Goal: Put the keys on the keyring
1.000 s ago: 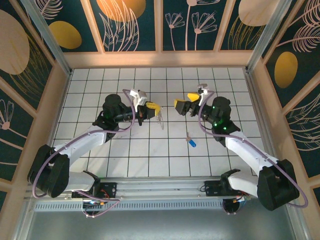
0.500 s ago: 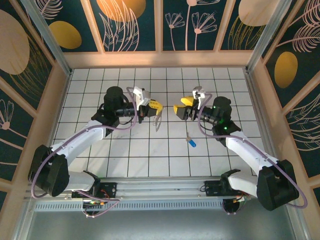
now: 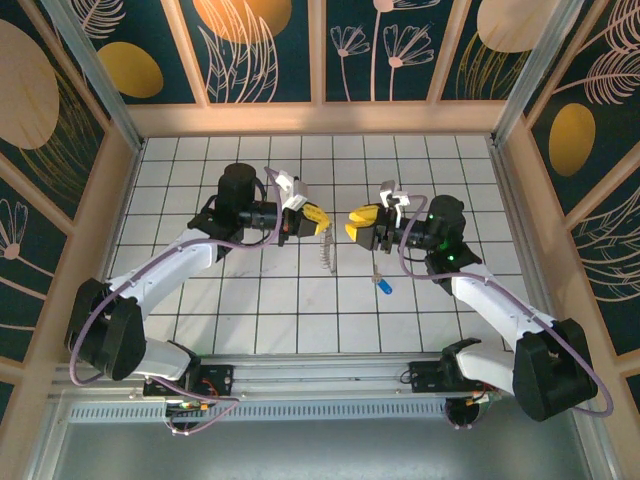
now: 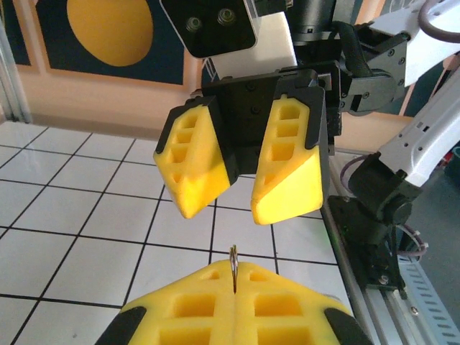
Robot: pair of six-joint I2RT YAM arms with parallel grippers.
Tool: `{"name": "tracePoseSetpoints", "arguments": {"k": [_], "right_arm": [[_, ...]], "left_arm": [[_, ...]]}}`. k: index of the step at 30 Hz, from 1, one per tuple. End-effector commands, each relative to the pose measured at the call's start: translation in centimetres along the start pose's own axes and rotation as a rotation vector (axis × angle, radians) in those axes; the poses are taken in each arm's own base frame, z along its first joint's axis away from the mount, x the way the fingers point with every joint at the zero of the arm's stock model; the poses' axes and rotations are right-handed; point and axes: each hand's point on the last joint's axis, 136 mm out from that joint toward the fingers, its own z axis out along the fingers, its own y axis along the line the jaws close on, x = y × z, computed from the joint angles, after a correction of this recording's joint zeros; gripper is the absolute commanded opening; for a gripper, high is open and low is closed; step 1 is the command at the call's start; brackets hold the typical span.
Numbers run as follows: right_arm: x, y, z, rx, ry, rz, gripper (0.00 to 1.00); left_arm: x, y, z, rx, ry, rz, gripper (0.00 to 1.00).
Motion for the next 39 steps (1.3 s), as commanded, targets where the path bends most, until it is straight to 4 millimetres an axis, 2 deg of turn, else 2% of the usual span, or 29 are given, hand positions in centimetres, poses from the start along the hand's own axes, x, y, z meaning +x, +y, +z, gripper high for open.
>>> {"name": "tracePoseSetpoints", "arguments": {"k": [1,24,27,32,39], "right_arm": [[-1.3,1.7,0.3,-0.087,-0.017,-0.052,0.39],[-1.4,2.6,3.0,-0.164,0.023,-0.061,0.25],[-1.4,2.6,3.1,-0.165,0.024,-0.062,0.19],[-1.2,2.5,3.2,-0.168,0.029,-0.060,0.01],[-0.7,2.5,3.1,-0.168,0.045,-0.061,0.00]], "left_arm": [[-0.8,-0.8,0.3,0.064,-0.004,0.020,0.00],[-0.8,-0.7,0.5,0.084,0.001,0.007,0.00],[-0.7,-0.7,0.5,0.086,0.004,0.006,0.00],[-0.6,-0.6,0.6,0.086,0.007,0.006,0.00],[-0.6,-0.3,0.7,0.080,0.007,0.008,0.00]]}}
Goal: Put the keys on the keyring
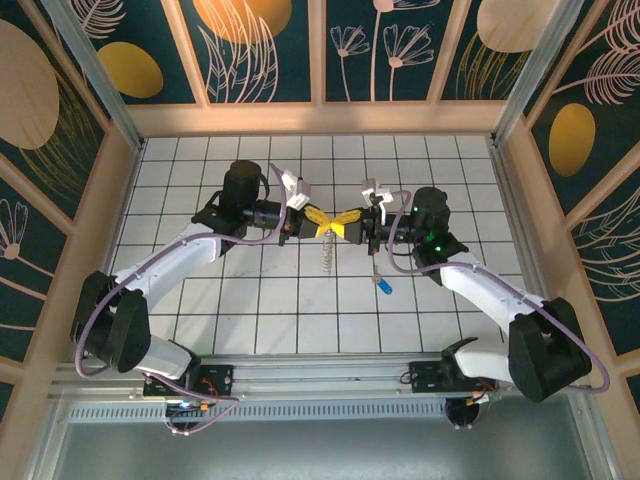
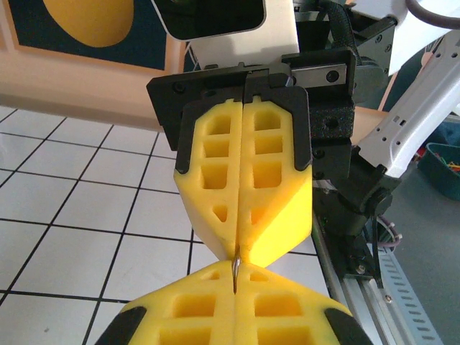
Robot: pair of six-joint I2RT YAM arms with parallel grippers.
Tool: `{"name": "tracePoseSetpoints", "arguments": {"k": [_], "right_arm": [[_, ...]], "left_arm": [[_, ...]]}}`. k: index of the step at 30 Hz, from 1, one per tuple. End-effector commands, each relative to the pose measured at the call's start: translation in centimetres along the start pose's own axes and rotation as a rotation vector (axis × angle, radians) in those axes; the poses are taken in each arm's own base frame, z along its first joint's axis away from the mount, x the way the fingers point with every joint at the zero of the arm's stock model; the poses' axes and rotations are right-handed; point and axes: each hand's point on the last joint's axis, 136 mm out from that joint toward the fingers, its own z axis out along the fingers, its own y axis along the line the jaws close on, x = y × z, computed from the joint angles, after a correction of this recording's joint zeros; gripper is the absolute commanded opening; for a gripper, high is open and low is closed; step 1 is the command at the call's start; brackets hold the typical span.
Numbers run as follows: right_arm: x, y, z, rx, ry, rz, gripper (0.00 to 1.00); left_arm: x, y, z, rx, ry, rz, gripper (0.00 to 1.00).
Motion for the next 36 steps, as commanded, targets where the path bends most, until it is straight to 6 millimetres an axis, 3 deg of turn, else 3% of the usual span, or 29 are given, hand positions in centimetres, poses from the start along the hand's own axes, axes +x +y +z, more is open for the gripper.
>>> {"name": "tracePoseSetpoints", "arguments": {"k": [1,6,7,8,16,24,33,36], "right_arm": [[-0.7,0.8,0.3,-0.039,0.002,-0.047,0.00],[-0.7,0.4,0.1,-0.017,-0.003,-0.045,0.02],[-0.7,0.2,0.0,-0.011,-0.003,-0.041,0.13],[-0.6,0.2,0.0,-0.010,-0.002,-0.038,0.17],[0.0,0.3,-0.5,0.000,-0.005,-0.027,0.31],[0.4,0.4,-0.7,0.002,-0.002,-0.022,0.25],[-0.1,0.5,-0.6,-0.017,-0.017,-0.026,0.25],[-0.3,0.4,-0.4,-0.023,-0.017,-0.027,0.17]], "left_arm": [[-1.4,-0.4,0.3,0.028,-0.020,0.059,0.00],[-1.7,-0.4,0.2,0.022,-0.029,0.070,0.00],[-1.8,-0.4,0.1,0.019,-0.030,0.073,0.00],[-1.8,-0.4,0.1,0.016,-0.031,0.075,0.00],[-2.0,-0.3,0.0,0.000,-0.030,0.078,0.00],[-2.1,-0.3,-0.1,-0.008,-0.030,0.077,0.00],[-1.9,-0.2,0.1,-0.002,-0.028,0.069,0.00],[-1.9,-0.1,0.1,-0.001,-0.030,0.068,0.00]]}}
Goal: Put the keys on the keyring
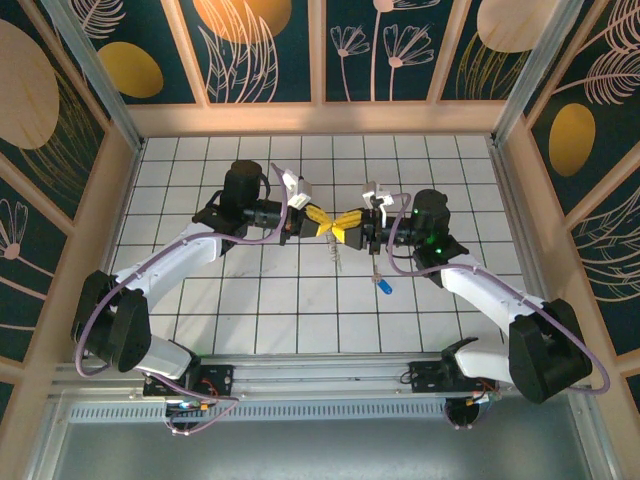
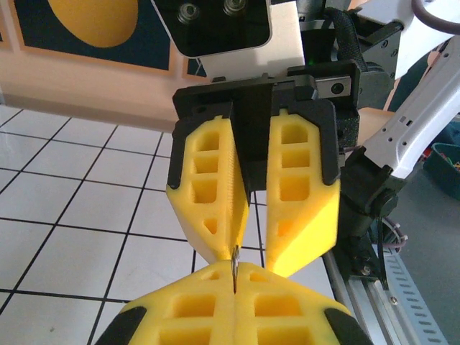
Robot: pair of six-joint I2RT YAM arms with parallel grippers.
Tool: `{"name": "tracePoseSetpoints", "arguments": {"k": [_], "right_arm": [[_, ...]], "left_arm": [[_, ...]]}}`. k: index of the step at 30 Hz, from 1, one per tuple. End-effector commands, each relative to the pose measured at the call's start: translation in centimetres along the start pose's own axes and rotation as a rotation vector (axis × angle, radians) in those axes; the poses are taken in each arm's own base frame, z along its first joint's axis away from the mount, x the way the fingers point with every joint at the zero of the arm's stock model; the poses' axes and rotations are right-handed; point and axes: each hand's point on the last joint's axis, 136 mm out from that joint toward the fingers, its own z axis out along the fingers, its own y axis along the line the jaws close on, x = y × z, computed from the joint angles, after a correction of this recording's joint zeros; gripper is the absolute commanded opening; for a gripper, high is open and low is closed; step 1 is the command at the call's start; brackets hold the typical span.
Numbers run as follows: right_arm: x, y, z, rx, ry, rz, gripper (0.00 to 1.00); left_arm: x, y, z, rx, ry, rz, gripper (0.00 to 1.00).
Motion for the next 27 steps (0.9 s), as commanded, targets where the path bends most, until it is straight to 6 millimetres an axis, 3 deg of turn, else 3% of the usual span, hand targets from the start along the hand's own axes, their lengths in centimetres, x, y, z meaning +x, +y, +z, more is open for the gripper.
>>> {"name": "tracePoseSetpoints", "arguments": {"k": [1,3,5,8,18,22,27], "right_arm": [[-1.1,0.6,-0.1,-0.034,-0.023,-0.043,0.13],[-1.3,0.6,0.0,-0.040,-0.023,-0.045,0.00],[-1.6,0.5,0.0,-0.031,-0.026,-0.049,0.00],[-2.4,-0.1,0.0,0.001,-0.044,-0.048,0.00],[-5.8,-2.5,-1.9,0.113,-0.173,-0.042,0.00],[-7.1,-2.5,-2.7,0.142,-0.221,-0.067,0.00],[-8.4,-1.6,-3.3,0.142,-0.273,-0.115,0.00]], "left_arm": [[-1.8,-0.3,0.0,0.010,-0.033,0.062,0.00],[-2.0,-0.2,0.1,0.006,-0.039,0.060,0.00],[-2.5,0.1,0.0,-0.014,-0.050,0.063,0.00],[-3.7,1.1,-0.1,-0.074,-0.081,0.059,0.11],[-7.7,5.7,-2.1,-0.384,-0.198,0.037,0.30],[-8.1,6.8,-3.0,-0.470,-0.221,0.025,0.33],[-7.8,7.3,-3.2,-0.451,-0.256,-0.045,0.34]]}}
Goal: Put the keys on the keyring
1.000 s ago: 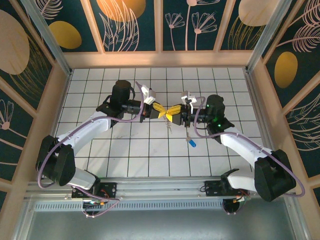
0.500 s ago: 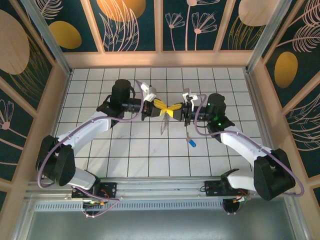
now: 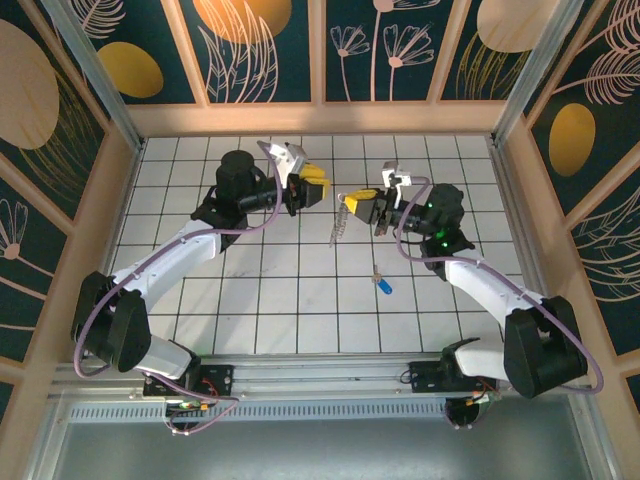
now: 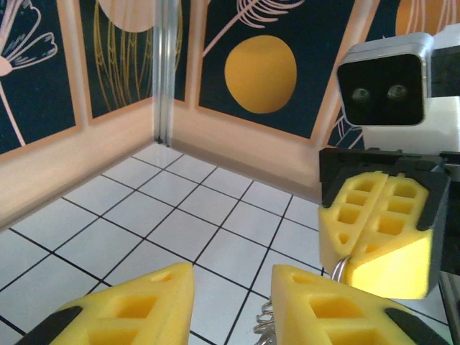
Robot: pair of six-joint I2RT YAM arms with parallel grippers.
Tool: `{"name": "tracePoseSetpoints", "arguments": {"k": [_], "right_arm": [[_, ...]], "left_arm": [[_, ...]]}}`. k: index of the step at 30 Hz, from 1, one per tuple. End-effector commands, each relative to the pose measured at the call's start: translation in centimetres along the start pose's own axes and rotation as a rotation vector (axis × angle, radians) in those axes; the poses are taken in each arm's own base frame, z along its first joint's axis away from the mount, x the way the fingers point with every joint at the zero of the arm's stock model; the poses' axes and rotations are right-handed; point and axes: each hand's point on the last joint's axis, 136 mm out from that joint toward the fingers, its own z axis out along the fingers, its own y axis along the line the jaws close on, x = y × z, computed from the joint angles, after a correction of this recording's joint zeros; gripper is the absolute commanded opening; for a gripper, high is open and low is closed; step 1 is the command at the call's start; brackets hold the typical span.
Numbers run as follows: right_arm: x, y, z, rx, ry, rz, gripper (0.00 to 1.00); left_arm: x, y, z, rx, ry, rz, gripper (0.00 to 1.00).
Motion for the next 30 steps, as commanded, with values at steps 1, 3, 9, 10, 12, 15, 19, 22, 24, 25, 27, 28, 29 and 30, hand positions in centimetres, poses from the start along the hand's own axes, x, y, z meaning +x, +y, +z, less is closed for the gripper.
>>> {"name": "tracePoseSetpoints", "arguments": {"k": [1,3,9,10,12,15,19,22,24,25,27,28,29,30], "right_arm": [[-3.9,2.2,-0.8,-0.028,-0.122,-0.121,0.00],[-4.5,2.5,-1.1,-0.025,-0.150,-0.146,0.00],[-6.1,2.7,-1.1,-0.038,-0.213,-0.163,0.00],[-6.3,2.7,-1.0,-0.044,-0.217,-0.163,0.00],[-6.7,2.7,-0.8,-0.062,-0.229,-0.156,0.00],[-7.1,2.8,-0.4,-0.100,-0.241,-0.137,0.00],[-7.5,3.1,0.3,-0.166,-0.235,-0.111,0.00],[-7.6,2.9,0.8,-0.189,-0.229,-0.093,0.00],[-7.7,3.0,1.2,-0.210,-0.224,-0.087,0.00],[-7.6,3.0,1.4,-0.219,-0.219,-0.085,0.00],[-7.4,2.9,1.9,-0.232,-0.206,-0.077,0.00],[-7.3,3.1,2.1,-0.244,-0.197,-0.075,0.00],[-7.2,3.1,2.4,-0.255,-0.186,-0.074,0.00],[-7.0,3.2,2.6,-0.266,-0.173,-0.071,0.00]], "left_arm": [[-2.2,0.3,-0.7,-0.004,-0.092,-0.046,0.34],[-2.3,0.1,-0.8,0.032,-0.116,-0.073,0.34],[-2.9,-0.9,-1.7,0.091,-0.168,-0.084,0.34],[-3.0,-1.0,-1.9,0.093,-0.174,-0.083,0.34],[-3.1,-1.2,-2.3,0.101,-0.188,-0.091,0.34],[-3.1,-1.6,-3.2,0.123,-0.214,-0.115,0.34],[-3.7,-1.9,-4.0,0.164,-0.245,-0.129,0.34],[-4.2,-2.1,-4.2,0.189,-0.260,-0.130,0.34],[-4.5,-2.0,-4.4,0.196,-0.272,-0.136,0.34],[-4.6,-1.8,-4.6,0.201,-0.280,-0.139,0.34],[-5.0,-1.6,-4.9,0.220,-0.297,-0.147,0.34],[-5.1,-1.6,-5.0,0.232,-0.297,-0.150,0.34],[-5.3,-1.6,-5.1,0.244,-0.297,-0.147,0.34],[-5.3,-1.7,-5.0,0.259,-0.292,-0.142,0.34]]}}
